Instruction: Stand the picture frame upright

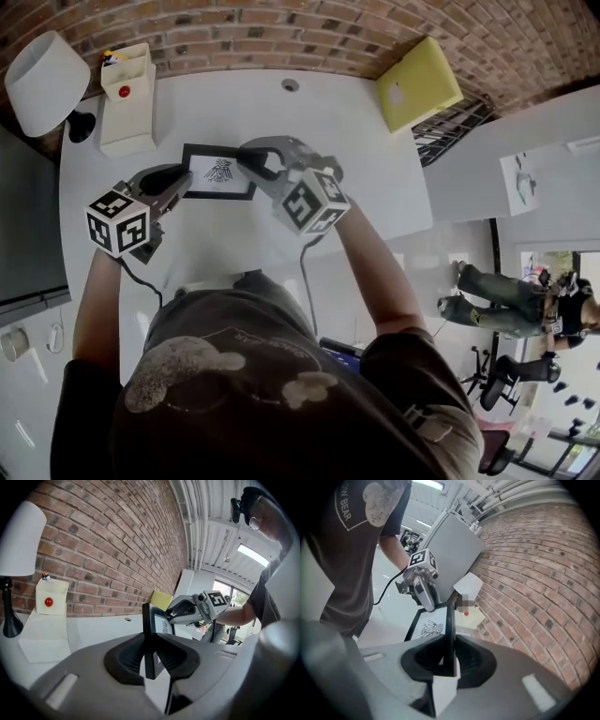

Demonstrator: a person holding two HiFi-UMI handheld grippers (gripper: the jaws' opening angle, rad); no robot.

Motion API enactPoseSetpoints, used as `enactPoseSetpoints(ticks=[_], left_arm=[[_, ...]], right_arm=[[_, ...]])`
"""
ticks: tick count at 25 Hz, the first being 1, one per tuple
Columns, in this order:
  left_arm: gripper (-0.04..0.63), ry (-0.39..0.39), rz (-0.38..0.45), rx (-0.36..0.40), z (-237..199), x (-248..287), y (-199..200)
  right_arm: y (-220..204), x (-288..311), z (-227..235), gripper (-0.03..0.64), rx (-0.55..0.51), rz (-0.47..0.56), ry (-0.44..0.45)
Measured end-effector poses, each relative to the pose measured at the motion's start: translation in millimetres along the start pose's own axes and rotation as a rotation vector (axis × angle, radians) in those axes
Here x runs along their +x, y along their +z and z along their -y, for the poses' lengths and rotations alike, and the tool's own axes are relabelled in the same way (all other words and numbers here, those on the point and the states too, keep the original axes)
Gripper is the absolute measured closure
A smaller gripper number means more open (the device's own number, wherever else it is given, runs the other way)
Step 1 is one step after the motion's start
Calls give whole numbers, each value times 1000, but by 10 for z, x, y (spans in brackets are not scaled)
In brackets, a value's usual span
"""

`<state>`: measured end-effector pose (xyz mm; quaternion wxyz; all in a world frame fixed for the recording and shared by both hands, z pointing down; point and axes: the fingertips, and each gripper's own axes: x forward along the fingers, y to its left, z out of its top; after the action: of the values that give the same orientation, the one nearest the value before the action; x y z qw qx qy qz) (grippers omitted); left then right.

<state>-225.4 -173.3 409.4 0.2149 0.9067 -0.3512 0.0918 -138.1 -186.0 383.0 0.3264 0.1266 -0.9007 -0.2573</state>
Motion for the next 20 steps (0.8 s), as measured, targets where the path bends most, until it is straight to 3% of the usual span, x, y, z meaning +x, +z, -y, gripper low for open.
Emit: enactPoseSetpoints(ticks=[7, 13, 15, 20], left_arm=[[512, 99, 85, 71, 136, 538, 393], [512, 124, 137, 55, 188, 845, 566], [512, 137, 145, 53, 145, 983, 611], [512, 158, 151, 66, 62, 1254, 704]], right_arm=[[-437, -246, 521, 532, 38, 70, -60], [-633, -428, 876, 491, 228, 209, -91], [-794, -465, 1022, 450, 302, 227, -105], [-1292, -610, 1354, 443, 522, 236, -171]])
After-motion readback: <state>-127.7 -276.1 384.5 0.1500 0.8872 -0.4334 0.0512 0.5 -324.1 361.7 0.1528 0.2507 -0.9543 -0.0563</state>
